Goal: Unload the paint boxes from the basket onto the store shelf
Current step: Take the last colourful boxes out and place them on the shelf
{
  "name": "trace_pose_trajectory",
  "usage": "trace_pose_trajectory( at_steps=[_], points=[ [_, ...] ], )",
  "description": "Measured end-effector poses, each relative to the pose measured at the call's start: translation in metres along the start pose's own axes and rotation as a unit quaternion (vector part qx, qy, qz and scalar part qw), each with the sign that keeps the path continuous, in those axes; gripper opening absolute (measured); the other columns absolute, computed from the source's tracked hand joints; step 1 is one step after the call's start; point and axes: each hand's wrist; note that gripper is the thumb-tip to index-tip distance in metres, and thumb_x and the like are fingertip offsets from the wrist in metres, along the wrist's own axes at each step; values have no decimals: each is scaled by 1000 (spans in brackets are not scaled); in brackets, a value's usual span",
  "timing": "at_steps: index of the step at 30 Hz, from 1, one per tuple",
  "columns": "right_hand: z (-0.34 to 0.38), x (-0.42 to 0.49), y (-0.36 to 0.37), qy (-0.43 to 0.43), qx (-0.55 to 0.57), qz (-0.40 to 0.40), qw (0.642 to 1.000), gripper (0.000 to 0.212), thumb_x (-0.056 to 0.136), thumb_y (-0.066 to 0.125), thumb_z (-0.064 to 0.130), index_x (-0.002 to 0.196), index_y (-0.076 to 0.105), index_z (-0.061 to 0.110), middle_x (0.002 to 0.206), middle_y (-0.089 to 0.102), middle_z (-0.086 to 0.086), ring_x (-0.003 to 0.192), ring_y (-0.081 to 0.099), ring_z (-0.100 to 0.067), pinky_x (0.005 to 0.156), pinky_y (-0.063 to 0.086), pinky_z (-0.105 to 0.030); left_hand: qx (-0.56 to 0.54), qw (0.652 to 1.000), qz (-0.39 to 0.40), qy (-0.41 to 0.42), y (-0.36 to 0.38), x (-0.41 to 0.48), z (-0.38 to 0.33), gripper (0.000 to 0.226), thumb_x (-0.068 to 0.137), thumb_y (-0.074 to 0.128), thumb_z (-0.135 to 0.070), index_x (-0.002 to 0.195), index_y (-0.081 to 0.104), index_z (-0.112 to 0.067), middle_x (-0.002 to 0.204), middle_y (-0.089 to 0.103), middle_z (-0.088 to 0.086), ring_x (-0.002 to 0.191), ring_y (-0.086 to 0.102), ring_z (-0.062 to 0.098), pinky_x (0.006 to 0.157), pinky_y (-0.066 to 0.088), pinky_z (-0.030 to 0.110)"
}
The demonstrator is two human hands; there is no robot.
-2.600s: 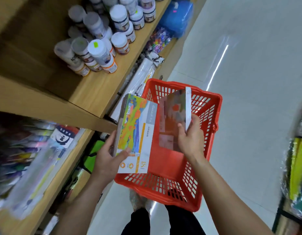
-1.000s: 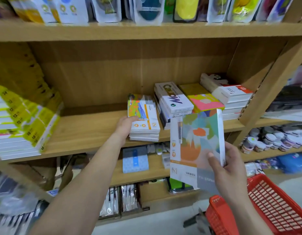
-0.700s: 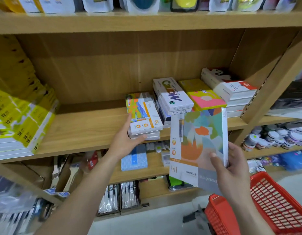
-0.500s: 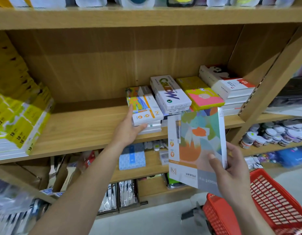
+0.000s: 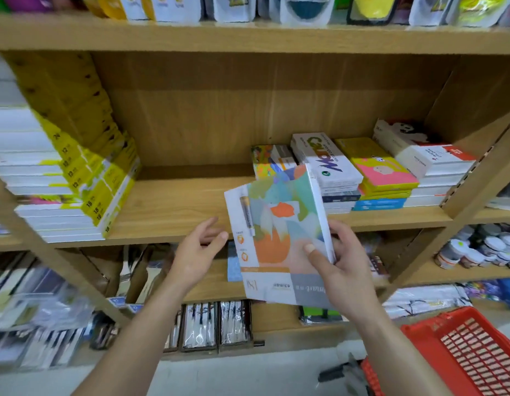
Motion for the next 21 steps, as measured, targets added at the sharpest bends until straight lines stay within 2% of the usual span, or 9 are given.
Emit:
trace_pose_trajectory(
  at_steps=[4, 6, 8, 9, 10, 12, 15, 17, 21],
  points=[
    [12, 41, 69, 16, 40, 62, 997, 33, 96, 67, 7, 119, 60, 29, 104, 79, 8, 94, 75, -10, 73, 57, -20, -79, 995, -42, -39, -35, -16, 12, 49, 100, 65, -26, 145, 48, -32, 108, 79, -13, 88, 73, 8, 67, 56, 20],
    [11, 64, 104, 32, 56, 81, 995, 29, 96, 67, 9, 118, 63, 28, 101, 79, 12, 91, 74, -7, 73, 56, -19, -51, 995, -74, -29, -52, -19, 16, 57, 98, 68, -21, 143, 46, -47, 116, 74, -19, 93, 74, 6, 76, 62, 35],
    [5, 87, 136, 45, 59, 92, 993, 26, 95, 69, 10, 118, 66, 22, 98, 78, 14, 86, 73, 1, 69, 54, -15, -3, 996, -91, -5, -68, -21, 20, 71, 95, 71, -17, 133, 43, -69, 116, 70, -30, 94, 71, 0, 76, 59, 33],
    [1, 97, 151, 56, 54, 93, 993, 26, 94, 70, 11, 118, 68, 19, 97, 77, 14, 82, 72, 3, 66, 54, -14, 11, 996, -93, -3, -74, -22, 23, 71, 94, 72, -15, 136, 44, -66, 125, 68, -26, 101, 69, 1, 78, 57, 27],
    [-4, 106, 164, 72, 49, 92, 992, 26, 93, 72, 13, 118, 70, 18, 98, 76, 13, 81, 73, 0, 65, 55, -18, 32, 995, -91, -12, -79, -23, 27, 68, 94, 73, -17, 146, 44, -50, 139, 62, -15, 112, 65, 8, 83, 54, 23],
    [-15, 124, 184, 98, 18, 95, 991, 21, 90, 73, 18, 108, 72, 28, 98, 75, 11, 88, 76, -15, 72, 60, -32, 118, 988, -89, -40, -88, -23, 33, 68, 93, 74, -26, 154, 44, -21, 156, 45, 7, 130, 54, 22, 100, 50, 27],
    [-28, 147, 197, 101, -67, 112, 986, 23, 89, 74, 23, 107, 65, 35, 98, 75, 9, 92, 74, -21, 82, 61, -45, 198, 975, -89, -50, -95, -21, 39, 69, 92, 73, -38, 153, 47, -19, 160, 35, 11, 142, 43, 30, 111, 40, 38],
    [-33, 156, 200, 100, -153, 135, 974, 34, 91, 71, 30, 123, 63, 31, 106, 75, 6, 97, 73, -22, 86, 59, -45, 206, 972, -99, -48, -95, -17, 41, 69, 92, 72, -43, 152, 49, -17, 163, 25, 9, 144, 39, 30, 113, 40, 40],
    [-41, 152, 196, 49, -327, 156, 931, 40, 92, 60, 34, 132, 64, 26, 131, 67, -1, 120, 55, -32, 99, 47, -40, 225, 967, -115, -33, -93, -5, 44, 68, 89, 74, -45, 145, 57, -10, 163, 26, 2, 142, 40, 28, 114, 42, 46]
  ],
)
Point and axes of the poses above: each hand's wrist, its own x-axis towards the middle knuckle, its own y-axis out of the palm, z = x × y
